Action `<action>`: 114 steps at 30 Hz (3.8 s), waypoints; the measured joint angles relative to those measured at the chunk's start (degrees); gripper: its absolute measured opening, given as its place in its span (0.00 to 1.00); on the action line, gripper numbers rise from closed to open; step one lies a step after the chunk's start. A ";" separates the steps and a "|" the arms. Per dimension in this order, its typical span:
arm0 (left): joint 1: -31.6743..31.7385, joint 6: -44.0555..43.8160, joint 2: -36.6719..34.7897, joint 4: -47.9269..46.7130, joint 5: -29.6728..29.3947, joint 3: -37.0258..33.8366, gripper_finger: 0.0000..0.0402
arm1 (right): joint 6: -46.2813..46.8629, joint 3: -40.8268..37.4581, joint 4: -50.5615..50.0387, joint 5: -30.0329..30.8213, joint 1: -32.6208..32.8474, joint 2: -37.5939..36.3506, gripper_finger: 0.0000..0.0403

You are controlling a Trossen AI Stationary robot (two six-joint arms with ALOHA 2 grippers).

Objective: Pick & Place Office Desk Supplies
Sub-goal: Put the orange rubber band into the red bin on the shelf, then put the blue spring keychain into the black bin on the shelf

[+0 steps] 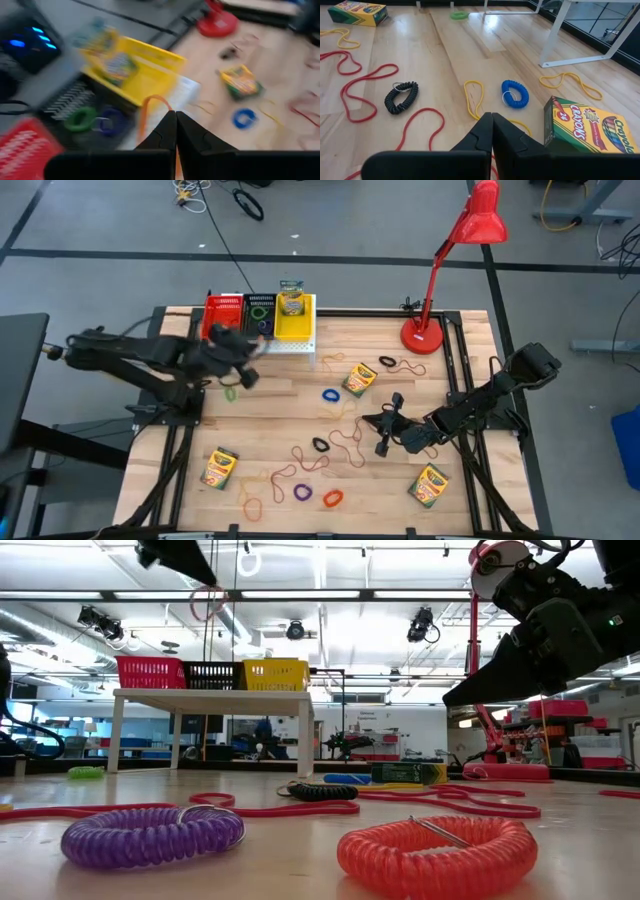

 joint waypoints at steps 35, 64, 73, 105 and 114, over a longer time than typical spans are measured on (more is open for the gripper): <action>50.82 12.59 4.18 -8.47 20.86 0.02 0.14 | 0.23 0.00 0.18 0.00 0.00 0.00 0.02; -2.30 16.81 0.81 46.78 20.82 -21.61 0.12 | 0.25 0.00 0.43 -0.61 -0.58 0.00 0.02; -3.53 3.84 17.52 74.48 28.22 -25.83 0.12 | 3.18 0.00 0.66 -1.81 -1.18 0.00 0.02; -9.40 9.94 43.94 36.53 40.44 -1.45 0.30 | 3.22 0.00 -0.47 -4.16 -1.18 0.00 0.02; -22.53 -2.31 37.51 15.47 41.73 -1.14 0.17 | 3.52 0.00 -1.11 -4.35 -1.18 0.00 0.02</action>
